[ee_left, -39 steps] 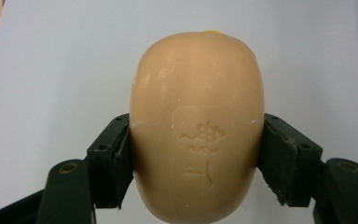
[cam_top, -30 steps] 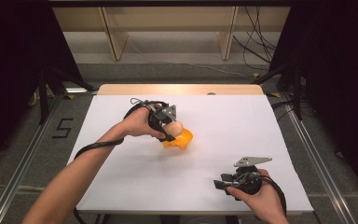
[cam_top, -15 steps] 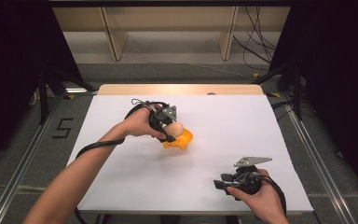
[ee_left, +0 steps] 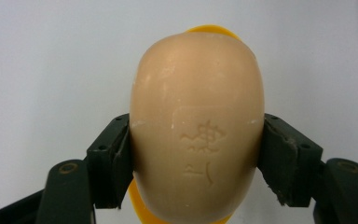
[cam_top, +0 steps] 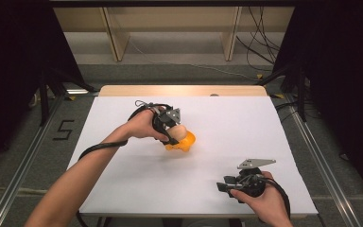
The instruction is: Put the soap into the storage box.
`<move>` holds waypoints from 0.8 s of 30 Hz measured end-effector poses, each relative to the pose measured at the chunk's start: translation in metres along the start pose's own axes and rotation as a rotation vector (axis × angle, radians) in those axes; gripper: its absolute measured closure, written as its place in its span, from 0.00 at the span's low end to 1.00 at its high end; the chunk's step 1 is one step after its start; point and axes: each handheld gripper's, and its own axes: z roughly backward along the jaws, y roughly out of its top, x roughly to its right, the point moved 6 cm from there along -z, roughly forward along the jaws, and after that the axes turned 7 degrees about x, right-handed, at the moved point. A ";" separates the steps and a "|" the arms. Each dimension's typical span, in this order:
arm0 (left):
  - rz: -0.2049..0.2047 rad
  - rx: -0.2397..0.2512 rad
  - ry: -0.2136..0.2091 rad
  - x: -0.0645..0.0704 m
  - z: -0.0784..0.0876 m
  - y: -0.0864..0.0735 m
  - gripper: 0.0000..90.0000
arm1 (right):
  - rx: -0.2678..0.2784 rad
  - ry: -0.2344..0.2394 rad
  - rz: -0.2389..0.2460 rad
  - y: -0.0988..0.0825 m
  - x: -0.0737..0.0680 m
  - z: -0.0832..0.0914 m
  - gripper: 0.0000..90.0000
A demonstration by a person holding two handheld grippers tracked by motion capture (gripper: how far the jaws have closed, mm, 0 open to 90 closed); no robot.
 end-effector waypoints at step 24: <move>0.018 -0.042 -0.020 -0.003 -0.007 -0.002 0.36 | 0.002 0.002 0.001 0.000 0.000 0.000 0.63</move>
